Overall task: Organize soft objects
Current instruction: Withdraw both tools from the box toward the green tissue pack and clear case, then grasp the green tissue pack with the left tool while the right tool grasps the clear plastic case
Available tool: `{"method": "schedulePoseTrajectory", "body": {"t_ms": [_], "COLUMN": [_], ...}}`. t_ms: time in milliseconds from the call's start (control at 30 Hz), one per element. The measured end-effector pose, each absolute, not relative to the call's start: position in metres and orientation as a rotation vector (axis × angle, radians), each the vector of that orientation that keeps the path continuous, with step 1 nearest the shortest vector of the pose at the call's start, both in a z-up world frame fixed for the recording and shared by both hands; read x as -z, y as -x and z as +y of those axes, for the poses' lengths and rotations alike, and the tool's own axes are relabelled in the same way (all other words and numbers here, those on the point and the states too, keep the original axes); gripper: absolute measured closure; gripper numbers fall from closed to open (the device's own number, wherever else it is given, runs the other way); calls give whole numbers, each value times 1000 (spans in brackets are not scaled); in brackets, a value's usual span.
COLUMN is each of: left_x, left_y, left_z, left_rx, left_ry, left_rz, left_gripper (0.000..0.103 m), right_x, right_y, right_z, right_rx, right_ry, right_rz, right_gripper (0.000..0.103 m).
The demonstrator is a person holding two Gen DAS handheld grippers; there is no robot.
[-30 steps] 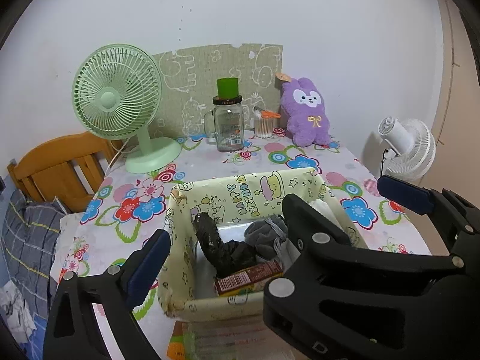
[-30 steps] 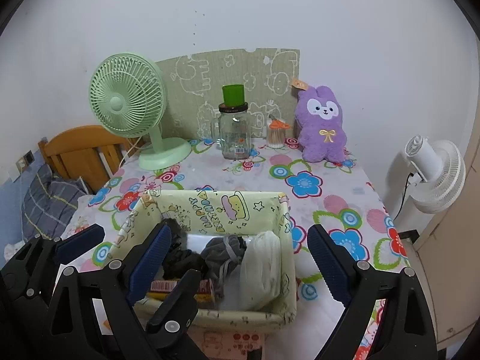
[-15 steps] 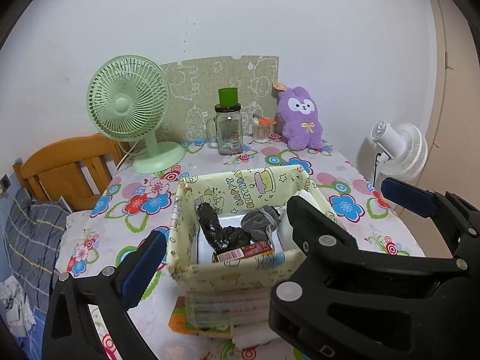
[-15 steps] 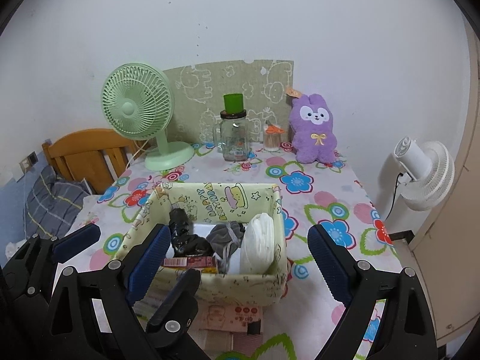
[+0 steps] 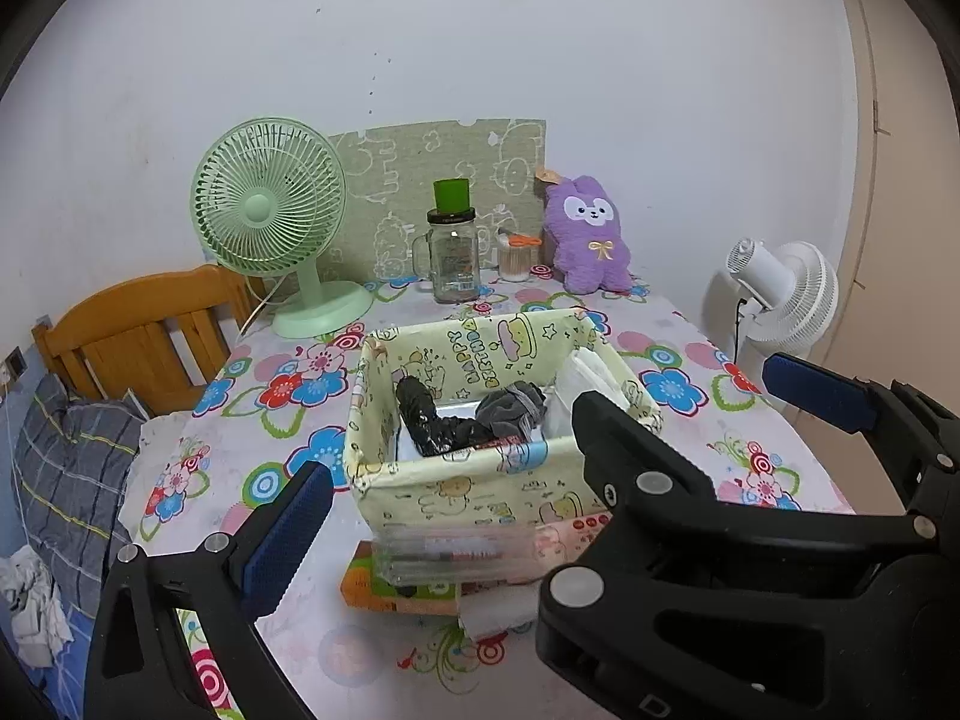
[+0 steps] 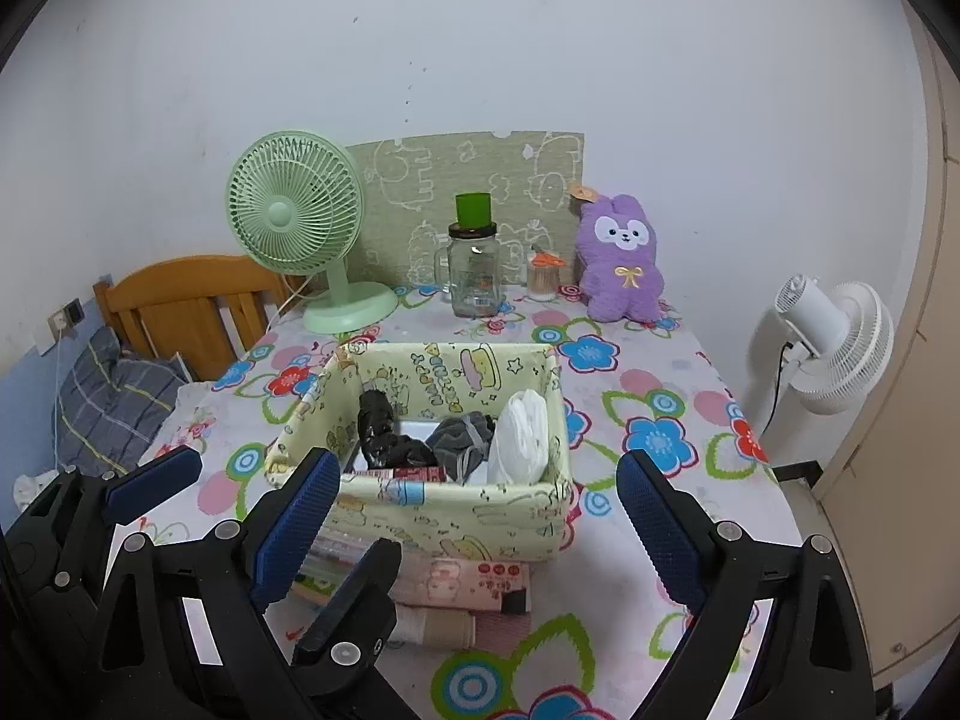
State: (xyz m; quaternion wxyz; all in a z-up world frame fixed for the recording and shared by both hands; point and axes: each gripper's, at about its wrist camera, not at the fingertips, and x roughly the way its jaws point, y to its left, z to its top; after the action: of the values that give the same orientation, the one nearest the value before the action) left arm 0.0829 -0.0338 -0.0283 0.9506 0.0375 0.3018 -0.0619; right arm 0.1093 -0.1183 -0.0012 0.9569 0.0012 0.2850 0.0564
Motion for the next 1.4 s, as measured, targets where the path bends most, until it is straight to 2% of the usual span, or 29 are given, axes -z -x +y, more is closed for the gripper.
{"method": "schedulePoseTrajectory", "body": {"t_ms": [633,1400], "left_x": [59,117], "left_y": [-58,-86], "left_z": [-25,6], "left_rx": [122,92], "left_ry": [-74,-43], "left_rz": [652,785], "left_gripper": [0,0], "right_x": [28,92], "right_y": [-81,-114], "right_z": [-108,-81], "right_rx": [-148,-270], "right_ry": [30,7], "right_rz": [586,701], "right_gripper": [8,10]}}
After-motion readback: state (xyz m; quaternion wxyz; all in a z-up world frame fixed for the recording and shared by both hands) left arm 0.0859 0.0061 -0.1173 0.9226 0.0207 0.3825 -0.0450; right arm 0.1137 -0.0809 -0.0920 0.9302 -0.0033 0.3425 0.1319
